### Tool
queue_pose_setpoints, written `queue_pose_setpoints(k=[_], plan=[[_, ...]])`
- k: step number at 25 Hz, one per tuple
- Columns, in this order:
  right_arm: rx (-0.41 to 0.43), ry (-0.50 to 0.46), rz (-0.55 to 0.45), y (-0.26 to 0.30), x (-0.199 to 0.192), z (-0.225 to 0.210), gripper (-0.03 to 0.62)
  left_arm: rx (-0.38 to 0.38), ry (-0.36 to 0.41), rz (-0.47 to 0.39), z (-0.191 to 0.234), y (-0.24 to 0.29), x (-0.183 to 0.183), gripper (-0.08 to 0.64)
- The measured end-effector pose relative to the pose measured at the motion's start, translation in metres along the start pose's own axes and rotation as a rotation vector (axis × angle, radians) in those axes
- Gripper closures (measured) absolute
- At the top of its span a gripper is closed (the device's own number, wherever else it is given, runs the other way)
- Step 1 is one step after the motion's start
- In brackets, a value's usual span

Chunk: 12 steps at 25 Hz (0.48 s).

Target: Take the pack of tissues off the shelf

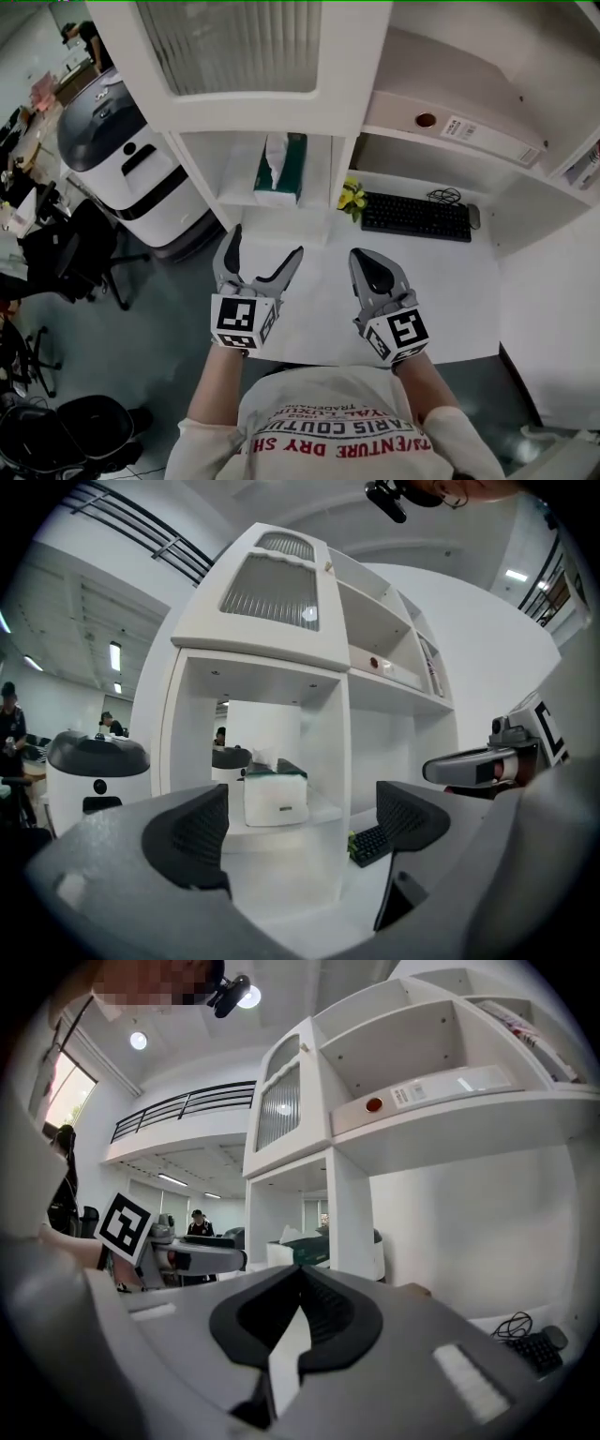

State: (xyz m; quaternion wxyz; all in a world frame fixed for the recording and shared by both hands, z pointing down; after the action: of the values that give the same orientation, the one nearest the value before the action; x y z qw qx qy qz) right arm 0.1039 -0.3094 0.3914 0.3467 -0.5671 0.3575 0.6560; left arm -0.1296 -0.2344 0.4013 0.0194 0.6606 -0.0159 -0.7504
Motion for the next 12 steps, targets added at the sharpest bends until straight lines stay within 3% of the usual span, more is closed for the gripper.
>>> queue_pose_setpoints(k=[7,12], plan=[[0.067,0.008,0.022,0.036,-0.011,-0.039,0.591,0.124,-0.038,-0.001,0.013,0.053,-0.003,0.063],[0.077,0.036,0.028,0.054,-0.02,-0.054,0.591,0.197,-0.004,0.046,0.019,0.084,-0.005,0.061]])
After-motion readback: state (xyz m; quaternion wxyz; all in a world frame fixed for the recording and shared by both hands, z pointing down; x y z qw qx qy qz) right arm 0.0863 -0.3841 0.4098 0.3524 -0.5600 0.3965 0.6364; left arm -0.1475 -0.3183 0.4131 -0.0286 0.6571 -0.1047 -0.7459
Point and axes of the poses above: the fingertips, and each gripper's own axes: y forward along the fingers, z to its left, x out of its top, the point moved 10 cm from there along -y, backward along the fingers, and after that the axes turned 5 degrees about -y, right-handed, at the moved point
